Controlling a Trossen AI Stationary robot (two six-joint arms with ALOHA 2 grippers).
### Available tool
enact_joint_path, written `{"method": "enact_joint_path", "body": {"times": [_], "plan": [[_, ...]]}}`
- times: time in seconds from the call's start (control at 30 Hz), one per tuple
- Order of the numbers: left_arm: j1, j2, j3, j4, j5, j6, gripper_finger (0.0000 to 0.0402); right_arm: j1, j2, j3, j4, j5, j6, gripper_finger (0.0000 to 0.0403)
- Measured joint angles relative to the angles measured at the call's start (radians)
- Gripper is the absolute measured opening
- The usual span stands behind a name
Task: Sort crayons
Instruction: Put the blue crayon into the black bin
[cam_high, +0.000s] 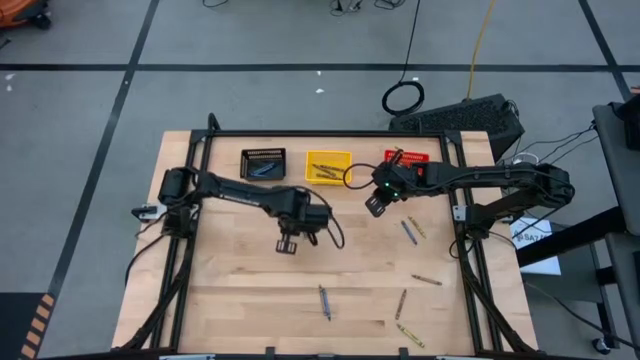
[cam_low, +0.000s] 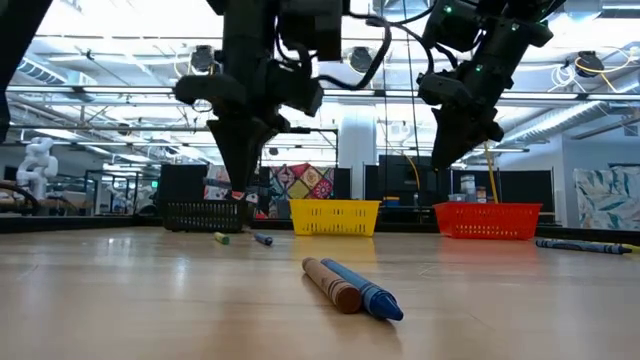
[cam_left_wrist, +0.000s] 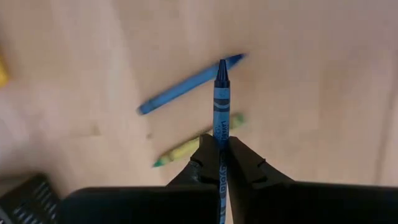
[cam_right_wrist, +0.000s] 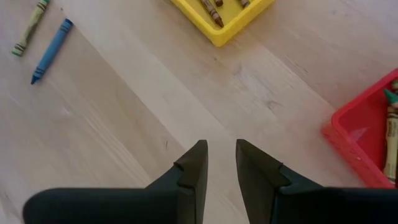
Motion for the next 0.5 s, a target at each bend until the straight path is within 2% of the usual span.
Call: {"method": "enact_joint_path", "body": {"times": [0.5], "plan": [[0.287, -0.013, -0.051, -0.060, -0.030, 0.127, 0.0000, 0.000, 0.000, 0.000, -0.048, -0.001, 0.032, 0.0071]]}}
